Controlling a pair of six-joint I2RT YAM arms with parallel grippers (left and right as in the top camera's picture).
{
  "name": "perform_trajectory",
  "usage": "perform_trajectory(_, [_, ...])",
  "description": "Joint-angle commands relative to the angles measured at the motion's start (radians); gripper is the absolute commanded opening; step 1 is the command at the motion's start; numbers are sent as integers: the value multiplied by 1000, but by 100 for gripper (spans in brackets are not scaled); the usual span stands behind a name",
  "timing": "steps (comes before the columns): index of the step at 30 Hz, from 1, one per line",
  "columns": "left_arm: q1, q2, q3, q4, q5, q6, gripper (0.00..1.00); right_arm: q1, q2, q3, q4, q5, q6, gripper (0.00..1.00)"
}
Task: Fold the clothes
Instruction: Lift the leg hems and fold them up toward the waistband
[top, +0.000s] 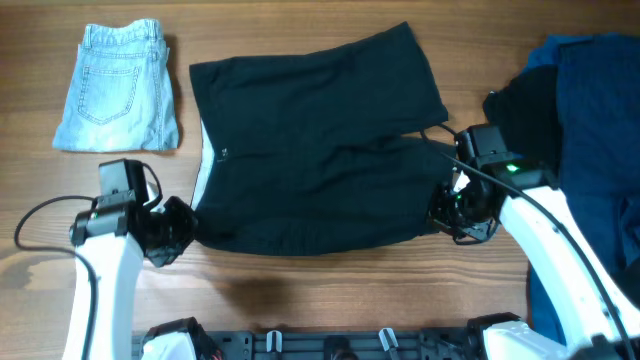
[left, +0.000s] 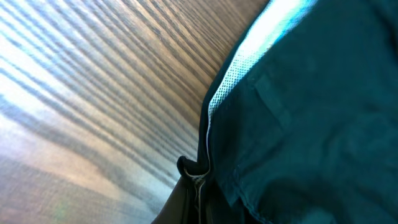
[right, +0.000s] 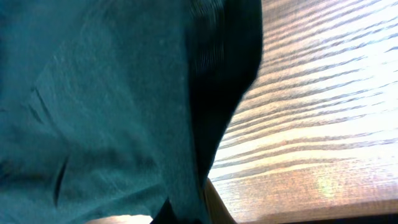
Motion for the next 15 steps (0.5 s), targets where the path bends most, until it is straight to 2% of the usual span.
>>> perform_trajectory(1, [0, -151, 15, -59, 0, 18, 4, -2, -98, 53, -40, 64, -20, 4])
perform_trajectory(6, [-25, -305, 23, -163, 75, -16, 4, -2, -204, 67, -98, 68, -21, 4])
perform_trajectory(12, [-132, -330, 100, -285, 75, -63, 4, -2, -253, 169, -203, 68, -47, 4])
perform_trajectory(15, [-195, -330, 147, -333, 15, -99, 4, -2, -263, 249, -252, 68, -74, 4])
